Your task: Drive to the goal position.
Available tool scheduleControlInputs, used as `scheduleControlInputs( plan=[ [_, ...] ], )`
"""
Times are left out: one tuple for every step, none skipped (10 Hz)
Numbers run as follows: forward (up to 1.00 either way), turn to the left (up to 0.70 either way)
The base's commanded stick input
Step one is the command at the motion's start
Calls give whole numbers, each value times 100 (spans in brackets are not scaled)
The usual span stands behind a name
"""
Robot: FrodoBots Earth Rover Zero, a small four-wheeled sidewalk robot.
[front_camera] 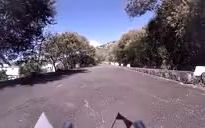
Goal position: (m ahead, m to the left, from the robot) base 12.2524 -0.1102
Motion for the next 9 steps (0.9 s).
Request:
scheduleControlInputs(
  plan=[
    [85, 0],
    [85, 0],
    [85, 0],
    [85, 0],
    [85, 0],
    [85, 0],
    [85, 0],
    [85, 0],
    [85, 0]
  ],
)
